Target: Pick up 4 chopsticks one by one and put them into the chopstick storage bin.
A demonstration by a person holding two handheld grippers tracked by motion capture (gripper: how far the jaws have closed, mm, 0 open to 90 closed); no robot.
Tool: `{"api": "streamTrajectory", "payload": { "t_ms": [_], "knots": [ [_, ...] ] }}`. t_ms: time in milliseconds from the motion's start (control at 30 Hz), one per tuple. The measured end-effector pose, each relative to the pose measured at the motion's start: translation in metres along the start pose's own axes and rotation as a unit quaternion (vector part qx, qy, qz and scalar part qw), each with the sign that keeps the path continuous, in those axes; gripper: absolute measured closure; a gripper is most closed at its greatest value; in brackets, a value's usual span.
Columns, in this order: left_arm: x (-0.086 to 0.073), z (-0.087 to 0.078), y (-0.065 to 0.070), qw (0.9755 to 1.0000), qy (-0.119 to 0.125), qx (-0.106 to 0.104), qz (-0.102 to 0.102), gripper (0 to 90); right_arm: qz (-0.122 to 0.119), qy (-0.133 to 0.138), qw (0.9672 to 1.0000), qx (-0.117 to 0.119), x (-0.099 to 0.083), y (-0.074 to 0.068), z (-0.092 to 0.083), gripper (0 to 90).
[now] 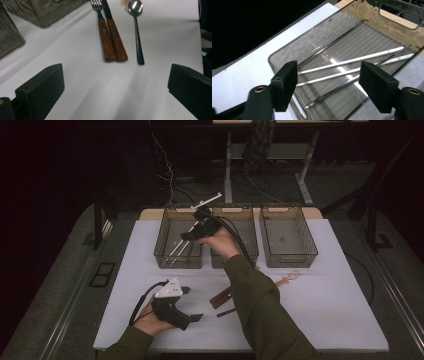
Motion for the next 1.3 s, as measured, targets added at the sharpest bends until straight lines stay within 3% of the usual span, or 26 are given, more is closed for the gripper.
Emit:
{"api": "streamTrajectory", "payload": {
  "t_ms": [300,433,533,667,833,1033,1300],
  "knots": [
    [-0.001,0.0,0.0,1.0,-0.003,0.0,0.0,0.0,0.002,0.029,0.9992,0.026,-0.016,0.002,-0.028,19.2],
    [-0.001,0.001,0.0,1.0,-0.005,0.002,0.0,0.0,0.004,0.066,0.997,0.04,-0.022,0.002,-0.044,17.8],
    [-0.001,0.001,0.0,1.0,-0.004,0.003,-0.002,0.0,0.003,0.078,0.9965,0.03,-0.027,0.002,-0.052,17.8],
    [-0.001,0.001,-0.001,1.0,-0.005,0.002,-0.002,0.0,-0.007,0.067,0.9976,-0.015,-0.038,0.004,-0.053,17.7],
    [-0.001,0.001,-0.001,1.0,-0.004,0.003,-0.003,0.0,-0.026,0.06,0.9977,-0.017,-0.053,0.0,-0.06,13.9],
    [-0.001,0.001,-0.001,1.0,-0.004,0.001,-0.003,0.0,-0.027,0.068,0.9966,-0.039,-0.071,0.005,-0.069,13.9],
    [-0.002,0.002,-0.001,1.0,-0.006,0.004,-0.005,0.0,-0.032,0.081,0.9949,-0.051,-0.102,0.01,-0.084,13.9]
  ]
}}
Point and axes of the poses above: each handheld gripper's, and its own axes: z roughly forward along the jaws, x roughly out of its top, y roughly to its right, the point moved 10 cm from there along z, roughly forward along the jaws, and after that the axes turned 15 degrees about -y, right-handed, at the moved point
